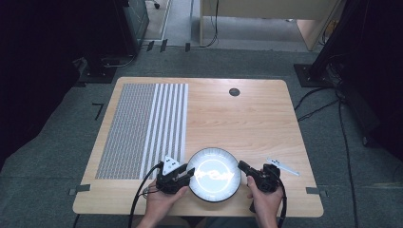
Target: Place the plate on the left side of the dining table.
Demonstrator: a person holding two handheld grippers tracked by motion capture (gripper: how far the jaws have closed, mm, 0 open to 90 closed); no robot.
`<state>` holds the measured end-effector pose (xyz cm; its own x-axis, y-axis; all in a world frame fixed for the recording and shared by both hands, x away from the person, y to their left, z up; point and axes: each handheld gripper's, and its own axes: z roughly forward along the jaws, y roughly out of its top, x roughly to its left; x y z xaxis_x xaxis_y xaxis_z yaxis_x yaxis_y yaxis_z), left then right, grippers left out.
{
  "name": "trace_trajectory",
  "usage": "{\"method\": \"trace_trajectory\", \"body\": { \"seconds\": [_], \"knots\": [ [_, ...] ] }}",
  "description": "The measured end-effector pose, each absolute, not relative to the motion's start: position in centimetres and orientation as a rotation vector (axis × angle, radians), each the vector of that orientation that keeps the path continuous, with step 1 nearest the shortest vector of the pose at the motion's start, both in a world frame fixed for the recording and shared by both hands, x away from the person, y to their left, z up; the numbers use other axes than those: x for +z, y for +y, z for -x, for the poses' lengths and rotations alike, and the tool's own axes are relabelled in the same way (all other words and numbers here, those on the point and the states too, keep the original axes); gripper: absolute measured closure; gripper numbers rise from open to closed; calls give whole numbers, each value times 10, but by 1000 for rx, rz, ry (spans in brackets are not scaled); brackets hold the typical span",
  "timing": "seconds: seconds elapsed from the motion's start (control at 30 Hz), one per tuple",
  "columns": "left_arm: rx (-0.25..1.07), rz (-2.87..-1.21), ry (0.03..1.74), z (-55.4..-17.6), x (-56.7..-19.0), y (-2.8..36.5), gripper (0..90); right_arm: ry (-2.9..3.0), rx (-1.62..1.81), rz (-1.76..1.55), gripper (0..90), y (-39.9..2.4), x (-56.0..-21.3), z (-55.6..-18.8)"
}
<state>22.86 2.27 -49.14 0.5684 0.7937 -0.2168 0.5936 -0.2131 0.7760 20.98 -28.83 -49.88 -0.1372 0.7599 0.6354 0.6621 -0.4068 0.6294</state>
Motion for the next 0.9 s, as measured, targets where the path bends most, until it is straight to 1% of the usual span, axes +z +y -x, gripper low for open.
{"method": "trace_trajectory", "body": {
  "seconds": [0.13, 0.3, 0.67, 0.77, 0.83, 0.9],
  "knots": [
    [281, -1911, 1120, -229, -491, 24, 665, 1608, 1597, -2031, 900, -294, -500, -209],
    [282, -1904, 1113, -229, -488, 26, 676, 1623, 1651, -2052, 875, -296, -502, -211],
    [279, -1921, 1121, -229, -491, 24, 677, 1658, 1643, -2109, 836, -296, -504, -212],
    [273, -1920, 1120, -229, -491, 25, 676, 1628, 1690, -2143, 825, -300, -504, -212],
    [273, -1920, 1121, -229, -491, 24, 677, 1612, 1724, -2154, 833, -303, -504, -212],
    [277, -1923, 1120, -229, -492, 24, 677, 1606, 1863, -2189, 815, -305, -503, -213]
  ]
}}
